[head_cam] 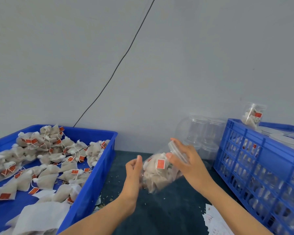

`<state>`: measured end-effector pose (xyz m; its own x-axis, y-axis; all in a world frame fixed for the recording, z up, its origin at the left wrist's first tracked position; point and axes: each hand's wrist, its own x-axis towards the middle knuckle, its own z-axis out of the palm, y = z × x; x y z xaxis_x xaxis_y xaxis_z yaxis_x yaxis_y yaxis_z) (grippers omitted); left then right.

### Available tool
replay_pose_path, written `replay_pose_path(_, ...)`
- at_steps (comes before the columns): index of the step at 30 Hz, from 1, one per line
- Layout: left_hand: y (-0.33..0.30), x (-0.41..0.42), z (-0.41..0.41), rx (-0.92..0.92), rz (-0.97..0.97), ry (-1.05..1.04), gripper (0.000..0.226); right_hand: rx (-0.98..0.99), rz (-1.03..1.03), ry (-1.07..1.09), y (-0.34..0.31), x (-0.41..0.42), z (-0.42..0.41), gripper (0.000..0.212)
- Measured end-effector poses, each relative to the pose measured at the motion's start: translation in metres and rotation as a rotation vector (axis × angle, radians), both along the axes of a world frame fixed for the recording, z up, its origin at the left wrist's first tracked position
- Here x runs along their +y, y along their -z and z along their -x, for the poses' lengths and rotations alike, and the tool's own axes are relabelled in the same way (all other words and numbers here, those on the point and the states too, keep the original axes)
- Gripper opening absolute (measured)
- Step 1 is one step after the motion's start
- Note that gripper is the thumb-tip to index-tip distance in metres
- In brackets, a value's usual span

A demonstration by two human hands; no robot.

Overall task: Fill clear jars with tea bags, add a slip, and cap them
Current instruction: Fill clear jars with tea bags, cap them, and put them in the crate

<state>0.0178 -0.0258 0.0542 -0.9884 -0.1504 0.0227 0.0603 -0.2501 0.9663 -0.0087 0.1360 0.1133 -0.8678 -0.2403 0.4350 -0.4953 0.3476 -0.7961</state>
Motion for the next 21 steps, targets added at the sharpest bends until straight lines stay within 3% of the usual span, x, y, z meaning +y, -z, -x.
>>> replay_pose_path(2, 0.002, -0.002, 0.001, -0.104, -0.163, 0.106, 0.059, 0.008, 0.015, 0.012, 0.000, -0.001, -0.002, 0.067)
replay_pose_path(4, 0.004, -0.001, 0.000, -0.149, -0.209, 0.195, 0.064, -0.007, -0.029, 0.046, 0.002, -0.004, -0.003, 0.078)
replay_pose_path(9, 0.004, -0.006, 0.003, -0.198, -0.392, 0.263, 0.059, -0.064, -0.060, 0.017, 0.007, -0.010, -0.003, 0.087)
replay_pose_path(14, -0.002, -0.014, 0.010, -0.176, -0.369, 0.269, 0.056, 0.050, -0.173, -0.075, 0.001, -0.012, -0.008, 0.103)
replay_pose_path(19, -0.001, -0.015, 0.010, -0.374, -0.352, 0.426, 0.059, 0.392, -0.388, -0.161, -0.003, -0.007, -0.012, 0.057)
replay_pose_path(21, 0.000, -0.015, 0.011, -0.412, -0.295, 0.495, 0.058, 0.448, -0.411, -0.205, -0.005, -0.004, -0.010, 0.050)
